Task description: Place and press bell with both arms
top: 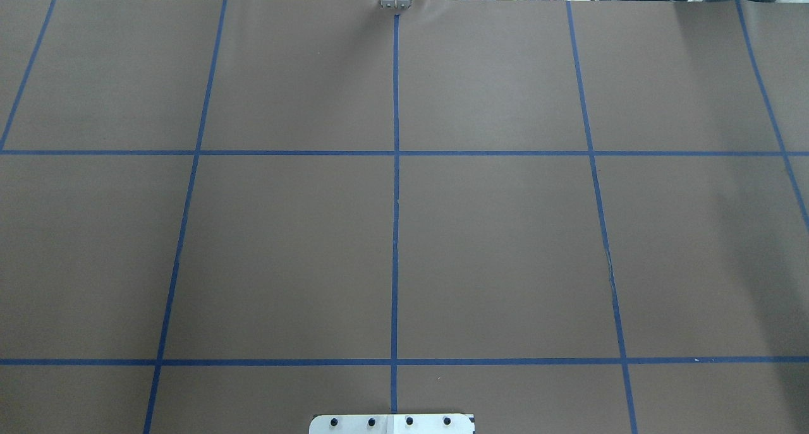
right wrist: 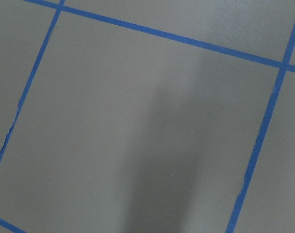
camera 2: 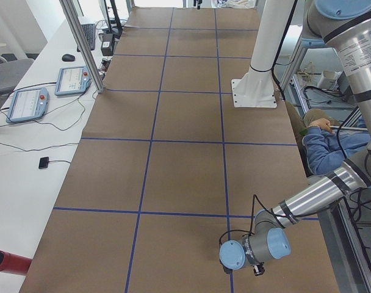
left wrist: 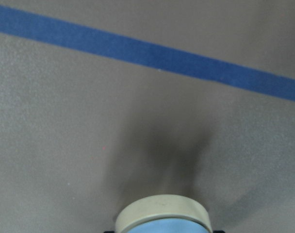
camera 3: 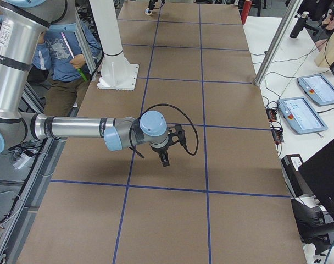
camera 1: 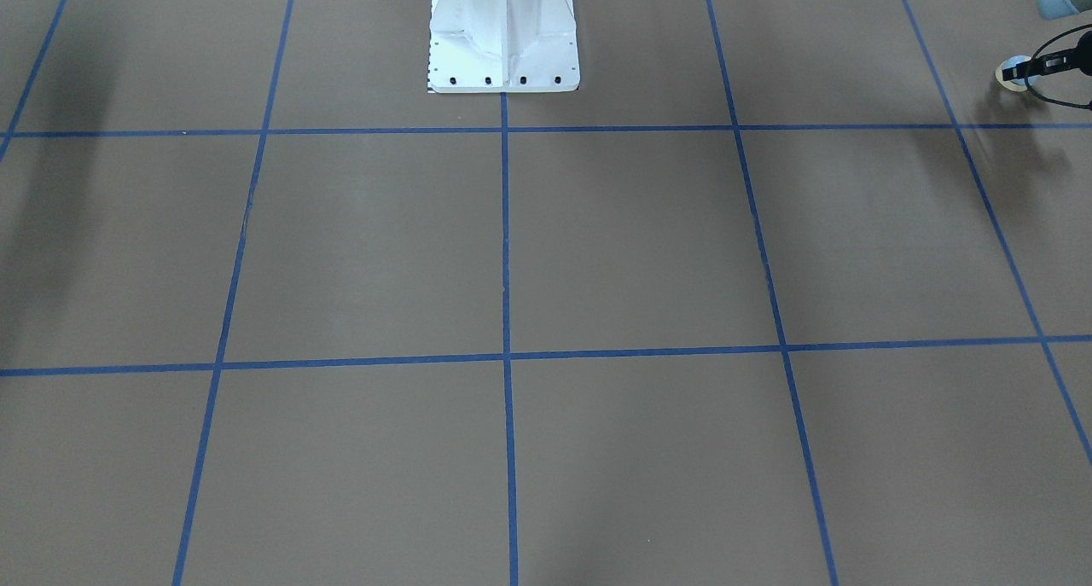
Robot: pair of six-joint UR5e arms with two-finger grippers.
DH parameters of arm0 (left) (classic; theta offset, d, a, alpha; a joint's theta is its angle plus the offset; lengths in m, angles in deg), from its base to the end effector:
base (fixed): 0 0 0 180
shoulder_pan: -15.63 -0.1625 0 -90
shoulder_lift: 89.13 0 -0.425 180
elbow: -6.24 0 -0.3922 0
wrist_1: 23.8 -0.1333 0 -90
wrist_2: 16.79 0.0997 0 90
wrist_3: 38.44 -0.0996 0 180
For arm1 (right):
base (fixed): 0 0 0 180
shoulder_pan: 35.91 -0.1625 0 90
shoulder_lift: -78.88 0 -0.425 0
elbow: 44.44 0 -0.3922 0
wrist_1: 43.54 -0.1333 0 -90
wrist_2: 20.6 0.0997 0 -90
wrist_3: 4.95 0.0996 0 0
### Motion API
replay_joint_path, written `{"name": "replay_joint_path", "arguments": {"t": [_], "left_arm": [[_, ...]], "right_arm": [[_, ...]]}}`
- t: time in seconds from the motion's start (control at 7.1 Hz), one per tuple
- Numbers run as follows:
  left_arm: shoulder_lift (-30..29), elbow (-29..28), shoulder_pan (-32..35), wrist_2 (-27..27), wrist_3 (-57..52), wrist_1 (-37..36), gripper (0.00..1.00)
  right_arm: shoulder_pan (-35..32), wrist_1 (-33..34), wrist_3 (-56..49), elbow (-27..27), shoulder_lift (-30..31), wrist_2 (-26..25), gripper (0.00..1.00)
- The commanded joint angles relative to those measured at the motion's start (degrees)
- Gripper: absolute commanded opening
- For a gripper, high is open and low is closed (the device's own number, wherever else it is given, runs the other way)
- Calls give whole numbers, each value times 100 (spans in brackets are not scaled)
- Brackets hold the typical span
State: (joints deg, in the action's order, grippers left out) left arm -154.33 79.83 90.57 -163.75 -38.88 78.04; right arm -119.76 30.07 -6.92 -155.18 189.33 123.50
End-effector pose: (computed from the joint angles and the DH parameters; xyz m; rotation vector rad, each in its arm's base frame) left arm -0.0021 -0.1839 0.9029 -0.5873 0.9012 -0.0108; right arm 0.0142 -0.3596 0.5861 0.2353 -0.9488 -0.2677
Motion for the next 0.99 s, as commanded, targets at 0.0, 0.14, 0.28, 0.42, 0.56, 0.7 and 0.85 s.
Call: {"name": "replay_joint_path", "arguments": {"t": [0.0, 0.14, 0.28, 0.42, 0.56, 0.7, 0.85], "left_arm": [[-9, 6, -15, -53, -9, -7, 39], [-10, 15, -23, -62, -26, 2, 39], [-18, 32, -24, -70, -35, 11, 39], [-18, 84, -24, -166, -35, 2, 39], [-10, 268, -24, -446, -9, -59, 39], [34, 496, -24, -492, 26, -155, 39], [34, 907, -32, -492, 35, -521, 39]], "right_arm": [[0, 4, 3, -1, 3, 30, 100], [0, 4, 3, -1, 20, 39, 100], [0, 4, 3, -1, 47, 39, 100], [0, 4, 3, -1, 47, 39, 100], [0, 4, 3, -1, 56, 39, 100], [0, 4, 3, -1, 64, 47, 100], [0, 4, 3, -18, 99, 48, 100]]}}
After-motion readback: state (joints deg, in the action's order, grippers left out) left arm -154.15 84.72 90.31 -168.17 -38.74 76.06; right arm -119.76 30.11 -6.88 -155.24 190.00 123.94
